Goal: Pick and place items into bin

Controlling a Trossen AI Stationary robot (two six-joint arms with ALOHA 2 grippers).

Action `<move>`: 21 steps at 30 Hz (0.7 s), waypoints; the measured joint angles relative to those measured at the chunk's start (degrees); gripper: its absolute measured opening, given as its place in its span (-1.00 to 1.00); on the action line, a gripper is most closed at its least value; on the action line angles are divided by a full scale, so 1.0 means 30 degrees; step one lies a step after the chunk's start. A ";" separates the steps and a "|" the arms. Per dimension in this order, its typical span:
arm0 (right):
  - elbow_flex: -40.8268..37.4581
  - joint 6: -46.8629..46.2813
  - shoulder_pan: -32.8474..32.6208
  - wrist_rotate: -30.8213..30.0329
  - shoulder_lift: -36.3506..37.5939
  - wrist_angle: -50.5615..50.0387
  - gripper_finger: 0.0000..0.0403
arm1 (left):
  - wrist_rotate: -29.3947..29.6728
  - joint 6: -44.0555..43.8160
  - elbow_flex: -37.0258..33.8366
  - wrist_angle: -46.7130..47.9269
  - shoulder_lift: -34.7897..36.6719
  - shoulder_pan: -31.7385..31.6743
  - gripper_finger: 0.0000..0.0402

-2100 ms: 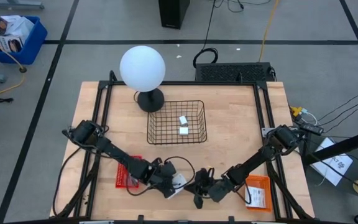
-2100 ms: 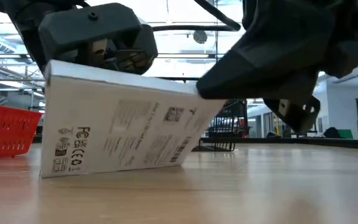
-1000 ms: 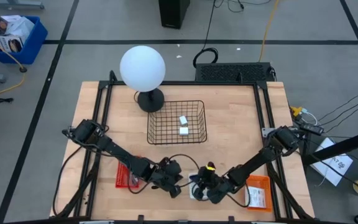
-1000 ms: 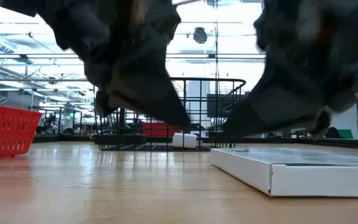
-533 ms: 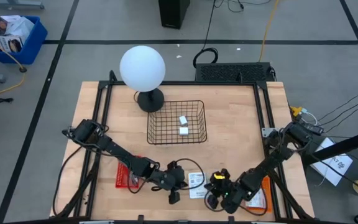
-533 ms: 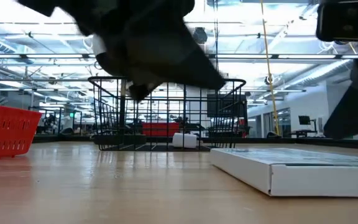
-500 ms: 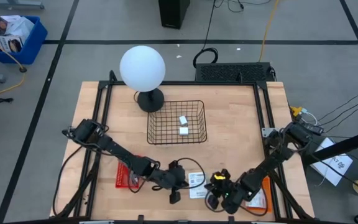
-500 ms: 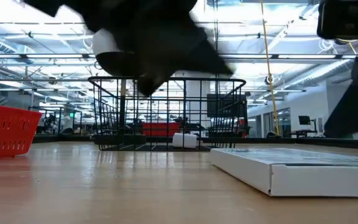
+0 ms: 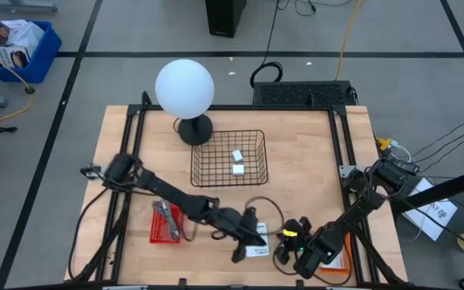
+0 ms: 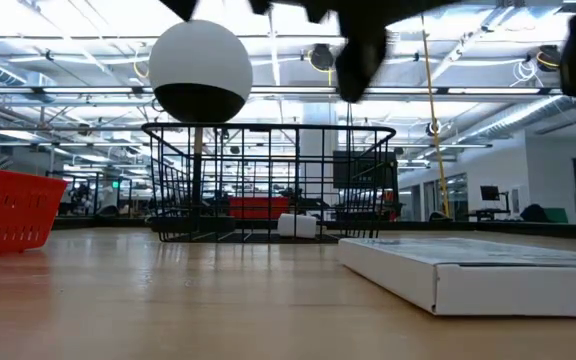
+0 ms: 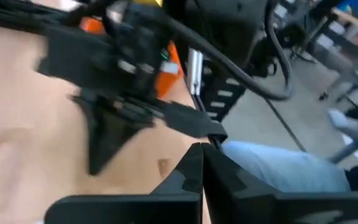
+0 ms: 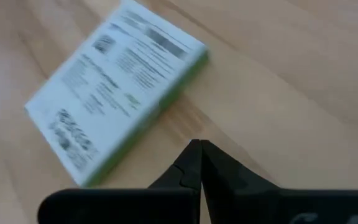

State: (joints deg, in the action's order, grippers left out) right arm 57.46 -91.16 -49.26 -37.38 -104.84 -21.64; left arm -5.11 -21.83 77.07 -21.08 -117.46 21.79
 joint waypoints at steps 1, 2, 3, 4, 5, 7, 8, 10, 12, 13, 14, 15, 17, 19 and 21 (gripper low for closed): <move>-0.0062 -0.0658 -0.0221 -0.0096 0.0000 -0.0457 -1.00 | -0.0309 0.0150 0.0615 0.0249 -0.0540 0.0043 -0.99; -0.0149 -0.1255 -0.0383 -0.0282 0.0000 -0.0734 -1.00 | -0.0712 0.0283 0.1154 0.0720 -0.1019 0.0090 -0.99; -0.0288 -0.1705 -0.0545 -0.0621 0.0004 -0.0924 -1.00 | -0.1095 0.0383 0.1775 0.0942 -0.1550 0.0162 -0.99; -0.0487 -0.2091 -0.0708 -0.0935 0.0007 -0.0944 -1.00 | -0.1501 0.0422 0.2463 0.0987 -0.2155 0.0207 -0.99; -0.0631 -0.2434 -0.0843 -0.1017 0.0007 -0.0960 -1.00 | -0.2103 0.0420 0.3123 0.0956 -0.2798 0.0252 -0.99; -0.0945 -0.2810 -0.0894 -0.1008 0.0007 -0.0929 -1.00 | -0.3475 0.0408 0.4134 0.1631 -0.3838 0.0267 -0.99; -0.1063 -0.2890 -0.0894 -0.1019 0.0011 -0.0868 -1.00 | -0.3932 0.0395 0.4647 0.1839 -0.4367 0.0274 -0.99; -0.1140 -0.2872 -0.0879 -0.1030 0.0036 -0.0825 -1.00 | -0.4299 0.0387 0.5029 0.3075 -0.4572 0.0261 -0.99; -0.1146 -0.2721 -0.0864 -0.1029 0.0036 -0.0759 -1.00 | -0.4205 0.0453 0.5305 0.3714 -0.4200 0.0245 -0.99; -0.1150 -0.2570 -0.0818 -0.1012 0.0036 -0.0505 -1.00 | -0.4065 0.0505 0.5304 0.4763 -0.3704 0.0275 -0.99; -0.1161 -0.2299 -0.0773 -0.1002 0.0036 -0.0218 -1.00 | -0.3731 0.0540 0.5311 0.5825 -0.3227 0.0330 -0.99; -0.1174 -0.1945 -0.0750 -0.0994 0.0036 0.0122 -1.00 | -0.3202 0.0539 0.5340 0.6998 -0.2782 0.0412 -0.99; -0.1175 -0.1342 -0.0713 -0.0984 0.0022 0.1023 -1.00 | -0.1252 0.0950 0.5312 1.0550 -0.1760 0.0805 -0.99; -0.1168 -0.0686 -0.0692 -0.1015 0.0022 0.1513 -1.00 | 0.1596 0.1603 0.5235 1.3583 -0.0647 0.1453 -0.98; -0.1175 -0.0079 -0.0611 -0.1013 0.0022 0.1905 -1.00 | 0.3572 0.1535 0.5204 1.5256 0.0913 0.2232 -0.99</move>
State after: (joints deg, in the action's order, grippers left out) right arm 53.93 -91.40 -51.10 -40.42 -104.77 -15.92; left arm 5.60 -17.22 92.68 24.68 -114.72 28.49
